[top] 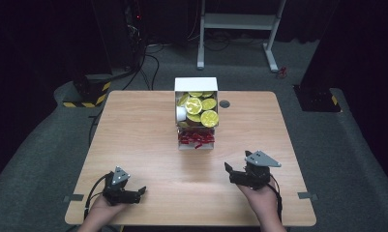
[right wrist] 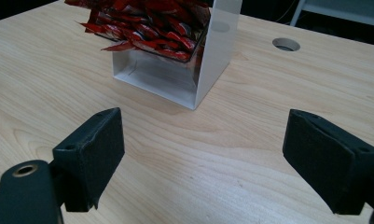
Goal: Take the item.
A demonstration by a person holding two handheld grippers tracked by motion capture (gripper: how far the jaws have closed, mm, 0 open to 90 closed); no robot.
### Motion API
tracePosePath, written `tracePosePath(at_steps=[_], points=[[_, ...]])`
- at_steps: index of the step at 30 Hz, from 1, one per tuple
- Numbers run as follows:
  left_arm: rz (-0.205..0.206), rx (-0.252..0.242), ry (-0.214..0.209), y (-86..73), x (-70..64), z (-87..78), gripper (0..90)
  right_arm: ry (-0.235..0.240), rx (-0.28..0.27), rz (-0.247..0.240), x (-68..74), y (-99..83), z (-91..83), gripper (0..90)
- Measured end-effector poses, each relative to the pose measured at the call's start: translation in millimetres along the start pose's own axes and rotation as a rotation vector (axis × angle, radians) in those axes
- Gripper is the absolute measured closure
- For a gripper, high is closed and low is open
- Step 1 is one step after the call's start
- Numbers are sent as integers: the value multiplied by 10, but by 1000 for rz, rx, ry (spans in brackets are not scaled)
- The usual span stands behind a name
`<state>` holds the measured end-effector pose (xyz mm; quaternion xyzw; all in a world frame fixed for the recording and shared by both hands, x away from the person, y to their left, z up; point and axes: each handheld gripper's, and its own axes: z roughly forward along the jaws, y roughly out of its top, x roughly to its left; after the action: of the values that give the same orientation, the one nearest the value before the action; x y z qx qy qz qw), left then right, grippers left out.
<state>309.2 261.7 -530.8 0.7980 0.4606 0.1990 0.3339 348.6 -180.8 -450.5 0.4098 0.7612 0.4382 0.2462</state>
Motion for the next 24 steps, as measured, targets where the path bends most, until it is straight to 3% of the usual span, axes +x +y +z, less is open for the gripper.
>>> tracePosePath(at_steps=[8,20,24], points=[[-2,2,-3,24,-1,25,25,28,-4,8,104,-17,62,130],[-8,1,-5,15,-1,17,26,48,-9,-1,206,166,135,155],[0,1,-5,19,7,20,24,63,-5,-23,262,264,137,174]])
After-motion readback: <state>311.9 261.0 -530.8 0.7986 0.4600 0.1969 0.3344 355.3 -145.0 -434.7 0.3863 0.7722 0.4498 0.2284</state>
